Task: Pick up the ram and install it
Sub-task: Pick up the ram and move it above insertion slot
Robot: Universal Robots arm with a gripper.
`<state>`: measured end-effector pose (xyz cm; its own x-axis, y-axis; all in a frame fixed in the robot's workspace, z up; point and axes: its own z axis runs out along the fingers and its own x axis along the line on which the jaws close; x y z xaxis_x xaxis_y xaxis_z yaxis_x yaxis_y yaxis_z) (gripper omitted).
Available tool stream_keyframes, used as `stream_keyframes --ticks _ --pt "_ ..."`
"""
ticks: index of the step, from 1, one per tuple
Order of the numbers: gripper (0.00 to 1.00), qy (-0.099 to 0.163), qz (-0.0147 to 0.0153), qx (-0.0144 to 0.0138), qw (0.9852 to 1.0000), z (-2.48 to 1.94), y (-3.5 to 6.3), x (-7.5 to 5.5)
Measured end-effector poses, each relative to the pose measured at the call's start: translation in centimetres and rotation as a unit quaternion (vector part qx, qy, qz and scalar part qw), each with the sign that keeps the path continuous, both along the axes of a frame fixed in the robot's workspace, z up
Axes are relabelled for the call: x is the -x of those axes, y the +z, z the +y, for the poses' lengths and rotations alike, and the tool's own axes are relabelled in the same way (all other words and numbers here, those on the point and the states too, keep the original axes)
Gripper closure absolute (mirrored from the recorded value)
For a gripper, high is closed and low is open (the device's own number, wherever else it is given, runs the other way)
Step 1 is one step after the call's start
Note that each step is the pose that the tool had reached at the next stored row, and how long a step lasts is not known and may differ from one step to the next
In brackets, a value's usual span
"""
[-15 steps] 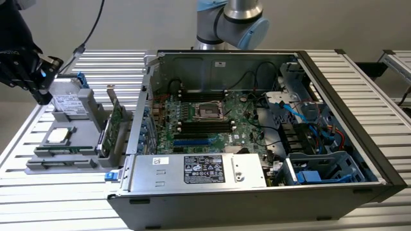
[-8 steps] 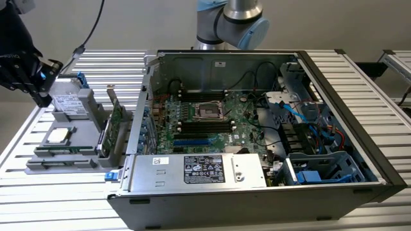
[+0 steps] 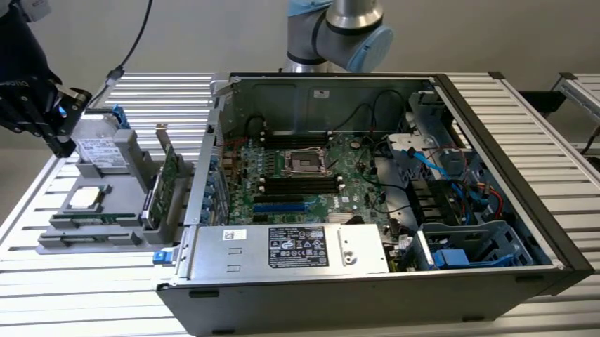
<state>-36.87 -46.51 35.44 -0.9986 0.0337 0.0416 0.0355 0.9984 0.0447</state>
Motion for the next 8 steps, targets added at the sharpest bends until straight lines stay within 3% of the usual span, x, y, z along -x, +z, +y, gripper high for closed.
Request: stream_keyframes --ticks 8 --pt "0.9 0.001 0.0 0.0 1.0 0.0 0.0 0.01"
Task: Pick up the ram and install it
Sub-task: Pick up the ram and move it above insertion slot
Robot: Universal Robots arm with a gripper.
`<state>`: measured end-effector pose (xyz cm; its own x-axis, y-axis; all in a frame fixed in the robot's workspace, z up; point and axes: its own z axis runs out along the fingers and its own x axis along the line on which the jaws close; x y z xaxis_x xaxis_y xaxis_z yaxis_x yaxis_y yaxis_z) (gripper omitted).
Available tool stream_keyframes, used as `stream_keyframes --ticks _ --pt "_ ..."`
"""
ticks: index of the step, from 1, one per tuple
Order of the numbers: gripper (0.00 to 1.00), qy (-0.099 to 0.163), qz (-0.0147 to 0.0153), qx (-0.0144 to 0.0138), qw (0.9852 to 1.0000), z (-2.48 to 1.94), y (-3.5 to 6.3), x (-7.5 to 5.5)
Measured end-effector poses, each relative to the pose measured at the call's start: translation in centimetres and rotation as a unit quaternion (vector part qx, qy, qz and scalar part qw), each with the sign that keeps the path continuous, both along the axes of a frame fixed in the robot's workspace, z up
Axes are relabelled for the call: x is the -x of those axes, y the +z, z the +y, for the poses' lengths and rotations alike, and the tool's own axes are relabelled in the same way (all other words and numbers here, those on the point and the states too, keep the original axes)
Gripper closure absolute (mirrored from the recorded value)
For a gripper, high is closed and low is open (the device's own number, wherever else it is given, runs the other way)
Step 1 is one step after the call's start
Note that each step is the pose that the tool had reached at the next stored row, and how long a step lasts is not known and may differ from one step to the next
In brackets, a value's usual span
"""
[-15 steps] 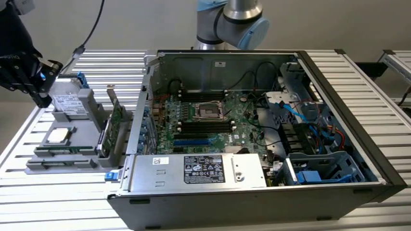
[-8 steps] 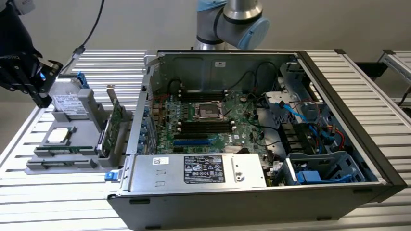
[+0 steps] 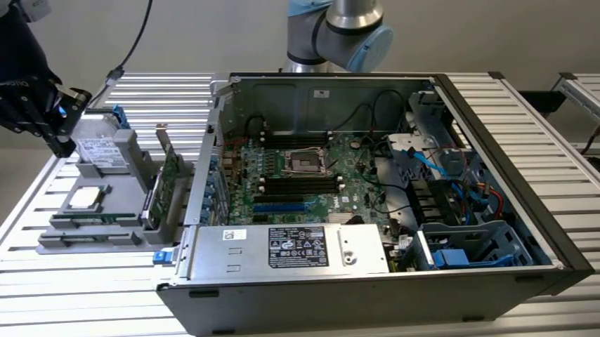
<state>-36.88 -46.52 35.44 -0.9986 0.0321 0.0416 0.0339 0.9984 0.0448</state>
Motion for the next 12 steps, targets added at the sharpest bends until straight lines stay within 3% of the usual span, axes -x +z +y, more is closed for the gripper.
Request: stream_keyframes --ticks 6,12 --pt "0.9 0.05 0.0 0.0 0.9988 0.0 -0.01 0.04" --pt "0.9 0.104 0.0 0.0 0.9946 0.0 -0.02 0.04"
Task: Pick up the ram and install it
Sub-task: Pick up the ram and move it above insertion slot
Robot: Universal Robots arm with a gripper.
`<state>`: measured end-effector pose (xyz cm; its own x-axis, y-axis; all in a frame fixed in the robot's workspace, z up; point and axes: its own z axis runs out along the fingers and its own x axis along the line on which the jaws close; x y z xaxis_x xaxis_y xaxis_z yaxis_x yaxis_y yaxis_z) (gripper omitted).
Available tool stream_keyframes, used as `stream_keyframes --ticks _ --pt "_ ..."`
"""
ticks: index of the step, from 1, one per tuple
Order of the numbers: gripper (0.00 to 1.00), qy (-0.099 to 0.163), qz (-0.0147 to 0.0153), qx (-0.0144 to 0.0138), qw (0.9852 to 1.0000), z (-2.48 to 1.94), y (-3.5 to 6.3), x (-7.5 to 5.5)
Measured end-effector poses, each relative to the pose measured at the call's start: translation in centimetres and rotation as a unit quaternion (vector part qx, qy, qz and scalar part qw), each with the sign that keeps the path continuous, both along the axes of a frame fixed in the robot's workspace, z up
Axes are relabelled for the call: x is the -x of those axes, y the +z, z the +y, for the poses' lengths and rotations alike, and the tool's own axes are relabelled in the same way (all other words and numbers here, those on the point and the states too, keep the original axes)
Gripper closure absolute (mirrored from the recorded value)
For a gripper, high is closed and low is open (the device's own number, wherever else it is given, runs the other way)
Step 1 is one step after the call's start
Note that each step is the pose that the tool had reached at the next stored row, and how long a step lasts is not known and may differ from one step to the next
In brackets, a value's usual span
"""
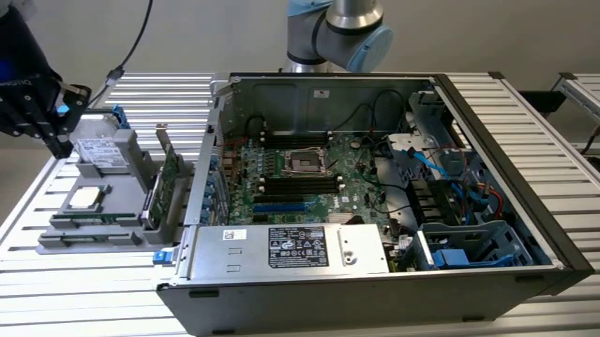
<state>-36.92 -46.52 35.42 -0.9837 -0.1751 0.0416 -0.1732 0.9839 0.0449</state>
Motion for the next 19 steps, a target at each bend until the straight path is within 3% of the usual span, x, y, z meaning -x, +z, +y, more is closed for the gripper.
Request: stream_keyframes --ticks 4,9,14,19 --pt "0.9 0.036 0.0 0.0 0.9993 0.0 -0.01 0.0" --pt "0.9 0.081 0.0 0.0 0.9967 0.0 -0.02 0.0" --pt "0.9 0.127 0.0 0.0001 0.992 0.0 -0.02 0.0" --pt "0.9 0.172 0.0 0.0 0.9852 0.0 -0.03 0.0"
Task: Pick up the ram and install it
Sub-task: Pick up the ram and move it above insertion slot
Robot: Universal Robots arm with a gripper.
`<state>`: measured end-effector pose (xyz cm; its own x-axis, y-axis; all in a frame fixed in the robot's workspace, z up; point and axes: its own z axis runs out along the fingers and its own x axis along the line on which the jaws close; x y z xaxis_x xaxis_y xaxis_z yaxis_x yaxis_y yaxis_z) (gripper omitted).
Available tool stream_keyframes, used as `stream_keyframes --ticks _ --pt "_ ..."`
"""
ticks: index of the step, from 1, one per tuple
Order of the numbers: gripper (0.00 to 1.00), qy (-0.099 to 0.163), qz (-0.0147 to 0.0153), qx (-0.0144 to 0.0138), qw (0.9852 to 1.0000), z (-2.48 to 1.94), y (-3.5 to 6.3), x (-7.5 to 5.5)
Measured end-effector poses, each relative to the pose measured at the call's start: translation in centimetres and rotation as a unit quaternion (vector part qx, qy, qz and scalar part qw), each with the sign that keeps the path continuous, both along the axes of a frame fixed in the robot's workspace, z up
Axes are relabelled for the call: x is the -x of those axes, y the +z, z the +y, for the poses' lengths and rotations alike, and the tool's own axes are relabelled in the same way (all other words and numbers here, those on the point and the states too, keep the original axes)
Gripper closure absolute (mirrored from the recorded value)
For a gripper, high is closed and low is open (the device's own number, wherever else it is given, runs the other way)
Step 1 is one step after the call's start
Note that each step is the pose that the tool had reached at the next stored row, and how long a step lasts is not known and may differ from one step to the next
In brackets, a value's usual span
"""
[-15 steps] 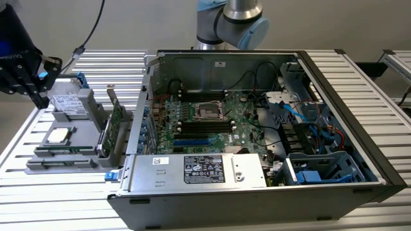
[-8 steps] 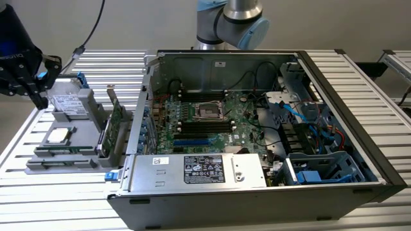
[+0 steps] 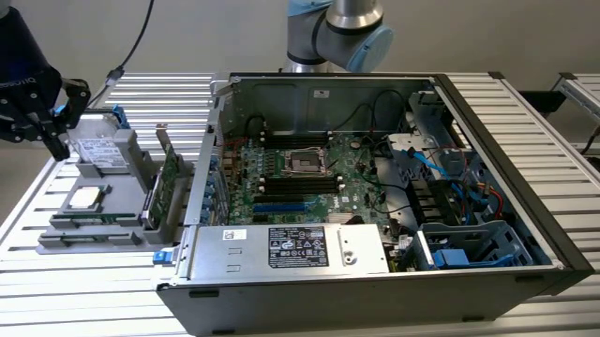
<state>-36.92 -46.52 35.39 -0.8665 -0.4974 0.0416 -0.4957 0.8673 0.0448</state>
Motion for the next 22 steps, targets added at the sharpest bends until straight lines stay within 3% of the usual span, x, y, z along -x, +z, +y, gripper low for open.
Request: stream_keyframes --ticks 6,11,16,22 --pt "0.9 0.055 0.0 0.0 0.9985 0.0 -0.01 0.0" --pt "0.9 0.1 0.0 0.0 0.995 0.0 -0.03 0.0" --pt "0.9 0.146 0.0 0.0 0.9893 0.0 -0.06 0.0" --pt "0.9 0.2 0.0 0.0 0.9798 0.0 -0.1 0.0"
